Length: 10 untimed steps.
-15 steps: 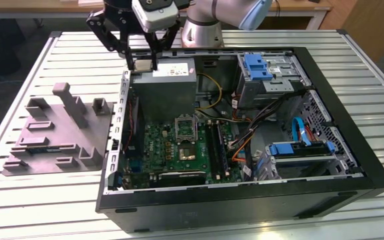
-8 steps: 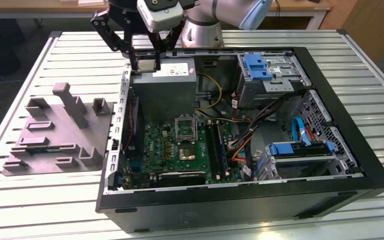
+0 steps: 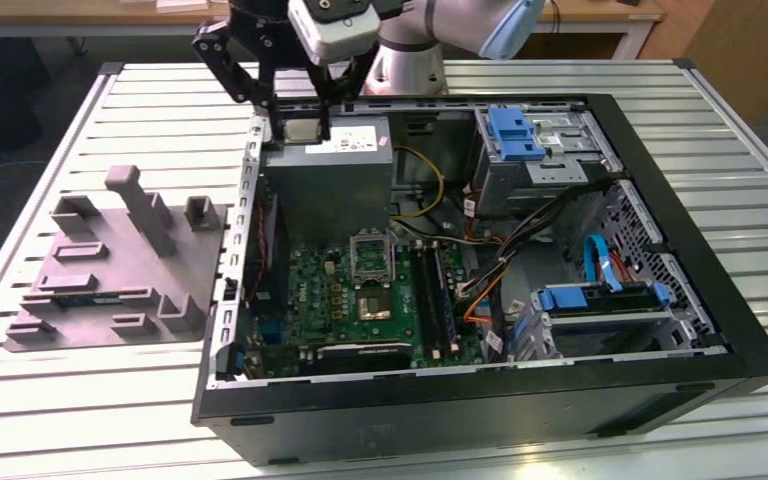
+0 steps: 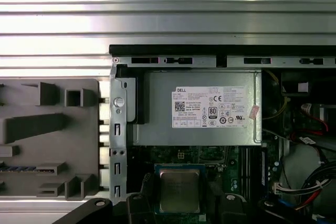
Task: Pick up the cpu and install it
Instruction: 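Pick up the cpu and move it towards the insertion slot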
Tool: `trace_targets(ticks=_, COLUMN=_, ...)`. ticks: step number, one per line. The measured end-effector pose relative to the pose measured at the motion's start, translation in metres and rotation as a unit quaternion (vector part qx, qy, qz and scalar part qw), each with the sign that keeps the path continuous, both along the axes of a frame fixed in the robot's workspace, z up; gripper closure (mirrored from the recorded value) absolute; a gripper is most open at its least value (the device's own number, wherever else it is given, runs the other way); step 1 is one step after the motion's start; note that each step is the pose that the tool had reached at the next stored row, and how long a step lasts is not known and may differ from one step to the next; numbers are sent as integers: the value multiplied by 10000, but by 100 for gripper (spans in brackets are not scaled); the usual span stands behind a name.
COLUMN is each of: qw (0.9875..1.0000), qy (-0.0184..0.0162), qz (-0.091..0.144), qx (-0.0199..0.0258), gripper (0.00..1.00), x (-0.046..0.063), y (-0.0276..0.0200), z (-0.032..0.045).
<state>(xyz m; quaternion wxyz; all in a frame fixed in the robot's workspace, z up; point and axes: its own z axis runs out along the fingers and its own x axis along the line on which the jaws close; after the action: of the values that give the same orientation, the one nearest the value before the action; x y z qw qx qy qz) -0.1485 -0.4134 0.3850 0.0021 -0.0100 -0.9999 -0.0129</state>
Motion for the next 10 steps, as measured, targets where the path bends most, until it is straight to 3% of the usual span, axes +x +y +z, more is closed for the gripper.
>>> trace_targets(ticks=10, qw=10000, qy=0, qz=-3, qx=0, gripper=53, x=290, y=-14, z=-24)
